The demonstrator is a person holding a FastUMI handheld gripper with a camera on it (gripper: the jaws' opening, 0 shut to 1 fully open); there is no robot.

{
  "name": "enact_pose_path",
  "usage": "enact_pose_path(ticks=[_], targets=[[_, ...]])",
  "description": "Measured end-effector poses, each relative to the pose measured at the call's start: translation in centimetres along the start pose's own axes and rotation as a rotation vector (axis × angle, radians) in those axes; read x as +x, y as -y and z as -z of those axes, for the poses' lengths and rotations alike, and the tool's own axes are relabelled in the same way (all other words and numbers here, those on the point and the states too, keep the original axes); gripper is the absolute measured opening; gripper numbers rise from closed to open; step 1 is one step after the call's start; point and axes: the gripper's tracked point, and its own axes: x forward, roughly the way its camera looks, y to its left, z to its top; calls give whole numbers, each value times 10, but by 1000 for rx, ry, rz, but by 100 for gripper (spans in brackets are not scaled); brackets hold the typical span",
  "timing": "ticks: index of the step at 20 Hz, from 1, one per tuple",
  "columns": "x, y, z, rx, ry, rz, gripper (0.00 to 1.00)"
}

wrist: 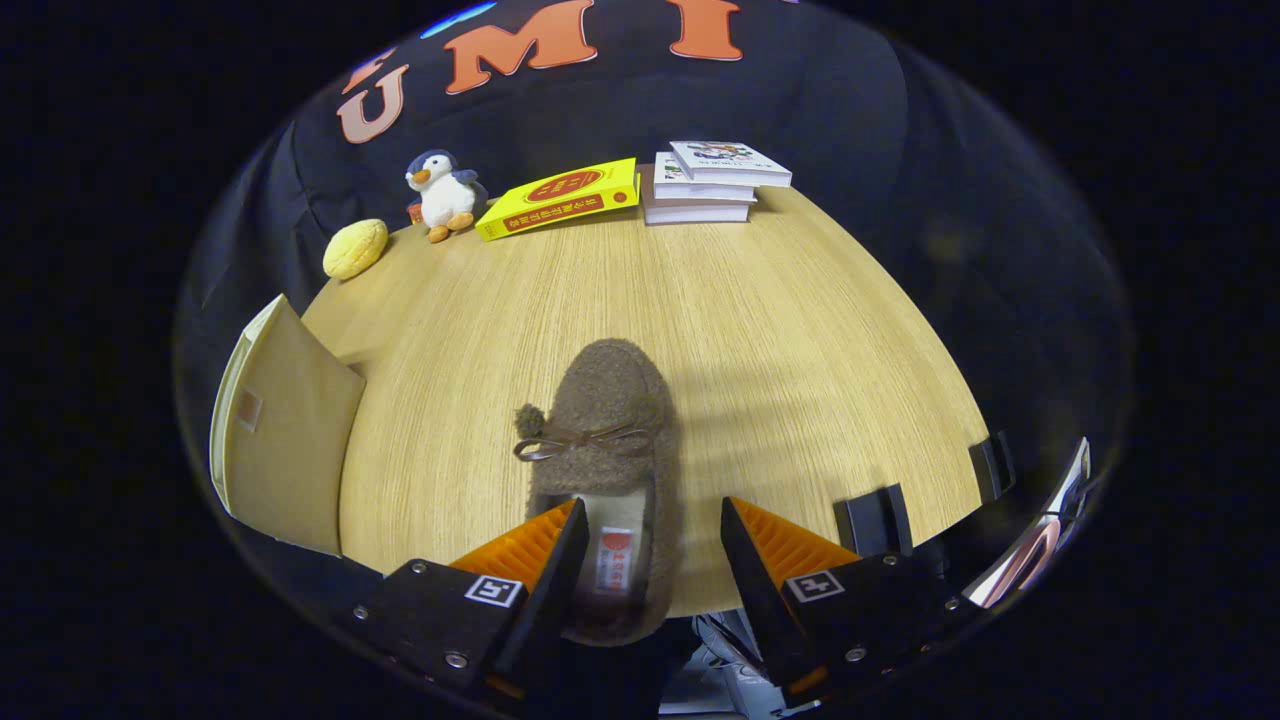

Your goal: Open the storage box then place both shoes into the box .Put the left shoe in first, then the right shoe, with the right side of both shoes facing outward in a uniform manner.

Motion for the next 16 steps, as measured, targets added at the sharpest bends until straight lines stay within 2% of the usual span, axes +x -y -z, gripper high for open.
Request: enact_pose_path(ticks=[5, 8, 11, 12, 13, 14, 16], targets=[[22, 5, 4, 9, 29, -4, 70], [30, 0, 6, -35, 45, 5, 54], [33, -6, 1, -88, 82, 20, 43], [33, -5, -1, -89, 92, 34, 34], [35, -1, -3, -90, 101, 57, 30], [37, 3, -3, -86, 105, 80, 19], [34, 4, -3, -48, 105, 87, 6]])
